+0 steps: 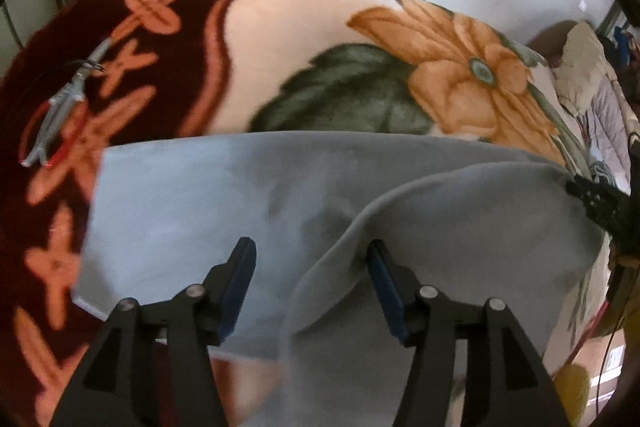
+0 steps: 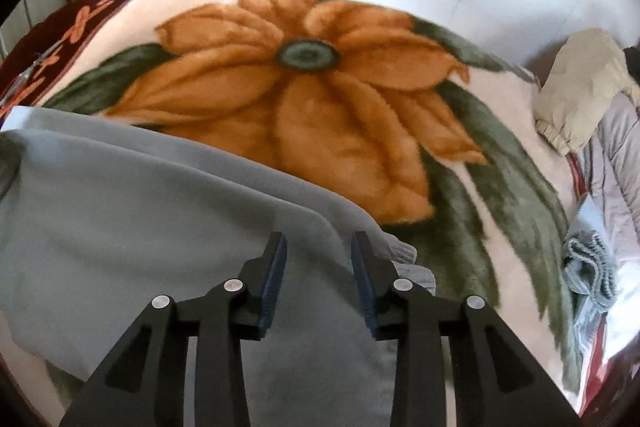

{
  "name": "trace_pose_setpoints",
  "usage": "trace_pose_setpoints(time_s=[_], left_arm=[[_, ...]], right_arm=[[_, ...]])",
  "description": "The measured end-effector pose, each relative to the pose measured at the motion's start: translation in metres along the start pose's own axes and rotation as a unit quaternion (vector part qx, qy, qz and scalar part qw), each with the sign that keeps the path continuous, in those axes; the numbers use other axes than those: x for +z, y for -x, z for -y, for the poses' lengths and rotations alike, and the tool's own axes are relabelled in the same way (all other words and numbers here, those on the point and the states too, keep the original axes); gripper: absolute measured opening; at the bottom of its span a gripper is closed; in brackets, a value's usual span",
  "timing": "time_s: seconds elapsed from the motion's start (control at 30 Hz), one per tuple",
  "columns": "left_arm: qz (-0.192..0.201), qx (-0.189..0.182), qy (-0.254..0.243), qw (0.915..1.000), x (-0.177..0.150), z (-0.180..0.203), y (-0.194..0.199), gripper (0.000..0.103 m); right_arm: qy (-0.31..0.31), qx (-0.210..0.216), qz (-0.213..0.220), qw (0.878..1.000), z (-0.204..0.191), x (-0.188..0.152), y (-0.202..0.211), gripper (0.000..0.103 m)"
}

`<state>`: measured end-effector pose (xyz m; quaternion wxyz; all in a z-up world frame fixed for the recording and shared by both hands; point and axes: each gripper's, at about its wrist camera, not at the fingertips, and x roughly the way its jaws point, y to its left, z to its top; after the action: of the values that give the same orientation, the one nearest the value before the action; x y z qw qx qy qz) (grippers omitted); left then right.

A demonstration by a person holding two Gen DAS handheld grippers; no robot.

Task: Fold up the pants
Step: 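Grasp the folded leg edge with the left gripper and smooth it flat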

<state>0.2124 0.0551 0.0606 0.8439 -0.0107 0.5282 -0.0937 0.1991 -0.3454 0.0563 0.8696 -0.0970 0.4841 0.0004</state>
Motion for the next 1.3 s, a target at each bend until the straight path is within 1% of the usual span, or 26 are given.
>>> trace_pose_setpoints(time_s=[0.07,0.17,0.3,0.43,0.5,0.53,0.63,0.77,0.87,0.97,1.07,1.13,1.2,1.23,1.27,1.3], left_arm=[[0.008,0.004,0.000,1.0000,-0.004,-0.008,0.013,0.066],[0.011,0.007,0.016,0.9998,-0.015,-0.026,0.031,0.066],[0.018,-0.010,0.045,0.9988,-0.033,-0.045,0.051,0.066],[0.023,-0.034,0.062,0.9972,-0.057,-0.047,0.065,0.066],[0.021,-0.045,0.063,0.9968,-0.066,-0.044,0.066,0.066],[0.019,-0.044,0.062,0.9969,-0.070,-0.042,0.065,0.066],[0.006,-0.025,0.067,0.9974,-0.081,-0.039,0.056,0.066],[-0.014,-0.014,0.086,0.9961,-0.094,-0.043,0.040,0.066],[-0.024,-0.020,0.094,0.9951,-0.102,-0.043,0.030,0.066],[-0.024,-0.018,0.101,0.9944,-0.107,-0.044,0.024,0.066],[-0.019,-0.008,0.114,0.9933,-0.108,-0.041,0.022,0.066],[-0.016,0.004,0.114,0.9933,-0.109,-0.036,0.021,0.066],[-0.009,0.005,0.110,0.9939,-0.109,-0.030,0.022,0.058],[-0.007,0.001,0.106,0.9943,-0.110,-0.027,0.022,0.047],[-0.005,-0.006,0.103,0.9946,-0.111,-0.024,0.022,0.032],[-0.004,-0.016,0.102,0.9946,-0.111,-0.022,0.022,0.023]], right_arm=[[0.004,0.001,0.006,1.000,-0.008,0.001,0.012,0.034],[0.008,0.011,0.014,1.000,-0.023,-0.002,0.031,0.034],[0.010,0.035,0.018,0.999,-0.049,-0.013,0.053,0.034],[0.008,0.055,0.014,0.998,-0.079,-0.031,0.066,0.034],[0.009,0.062,0.011,0.998,-0.092,-0.039,0.069,0.034],[0.009,0.065,0.010,0.998,-0.099,-0.043,0.070,0.034],[0.011,0.075,0.006,0.997,-0.120,-0.055,0.072,0.034],[0.001,0.090,-0.004,0.996,-0.138,-0.065,0.066,0.034],[0.010,0.078,-0.018,0.997,-0.148,-0.072,0.053,0.035],[0.014,0.072,-0.013,0.997,-0.150,-0.077,0.048,0.036],[-0.008,0.085,-0.014,0.996,-0.145,-0.079,0.044,0.037],[-0.024,0.094,-0.018,0.995,-0.141,-0.080,0.042,0.038],[-0.033,0.097,-0.021,0.994,-0.139,-0.081,0.041,0.038],[-0.033,0.094,-0.022,0.995,-0.140,-0.081,0.041,0.038],[-0.034,0.092,-0.024,0.995,-0.141,-0.080,0.041,0.038],[-0.038,0.090,-0.026,0.995,-0.142,-0.080,0.041,0.039]])
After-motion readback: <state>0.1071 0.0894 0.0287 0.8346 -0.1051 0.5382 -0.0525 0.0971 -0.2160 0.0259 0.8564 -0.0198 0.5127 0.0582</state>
